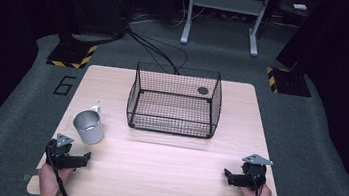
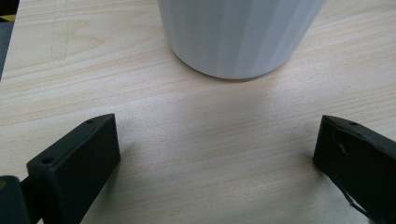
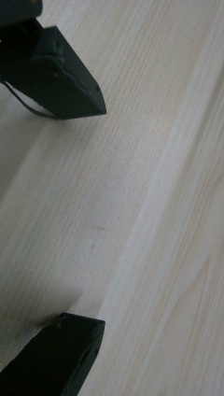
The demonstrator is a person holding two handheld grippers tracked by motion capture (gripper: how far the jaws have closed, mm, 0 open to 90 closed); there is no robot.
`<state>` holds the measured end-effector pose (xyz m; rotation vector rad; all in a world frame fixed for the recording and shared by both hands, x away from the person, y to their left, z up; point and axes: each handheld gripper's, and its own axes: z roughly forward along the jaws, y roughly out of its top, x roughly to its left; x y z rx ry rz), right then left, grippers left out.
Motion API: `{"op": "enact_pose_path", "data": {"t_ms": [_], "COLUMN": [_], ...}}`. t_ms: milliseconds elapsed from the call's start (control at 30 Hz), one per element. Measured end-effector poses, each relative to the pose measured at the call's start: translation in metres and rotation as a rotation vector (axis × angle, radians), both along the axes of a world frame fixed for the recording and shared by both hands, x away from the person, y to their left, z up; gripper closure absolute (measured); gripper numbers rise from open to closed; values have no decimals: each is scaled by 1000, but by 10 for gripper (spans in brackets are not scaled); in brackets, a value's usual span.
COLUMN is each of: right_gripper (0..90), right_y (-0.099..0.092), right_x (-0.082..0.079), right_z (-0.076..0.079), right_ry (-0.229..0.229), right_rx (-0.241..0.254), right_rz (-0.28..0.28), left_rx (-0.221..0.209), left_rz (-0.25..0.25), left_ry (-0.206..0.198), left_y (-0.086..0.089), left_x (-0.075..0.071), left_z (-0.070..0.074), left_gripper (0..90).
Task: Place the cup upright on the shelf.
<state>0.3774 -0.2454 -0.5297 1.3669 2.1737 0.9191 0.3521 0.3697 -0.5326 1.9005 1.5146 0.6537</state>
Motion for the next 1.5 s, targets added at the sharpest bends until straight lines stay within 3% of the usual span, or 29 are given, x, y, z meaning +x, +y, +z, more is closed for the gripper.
{"op": "enact_pose_path", "data": {"t_ms": [400, 567, 833, 1167, 1500], "right_gripper": [1, 1, 1, 2, 3], "right_y": [1, 1, 0, 0, 0], "right_x": [-1, -1, 0, 0, 0], "right_z": [0, 0, 0, 0, 0], "right_ry": [-2, -1, -2, -1, 0], "right_rx": [2, 2, 0, 1, 2], "right_rz": [-5, -4, -1, -2, -3], "left_rx": [-7, -48, -128, -141, -139], "left_rz": [8, -9, -26, -45, -65], "left_ry": [-6, -14, -81, -147, -160], "left_y": [0, 4, 5, -2, -4], "left_x": [-1, -2, -4, 10, 32], "left_z": [-1, 2, 27, 55, 68], "left_gripper": [3, 1, 0, 0, 0]}}
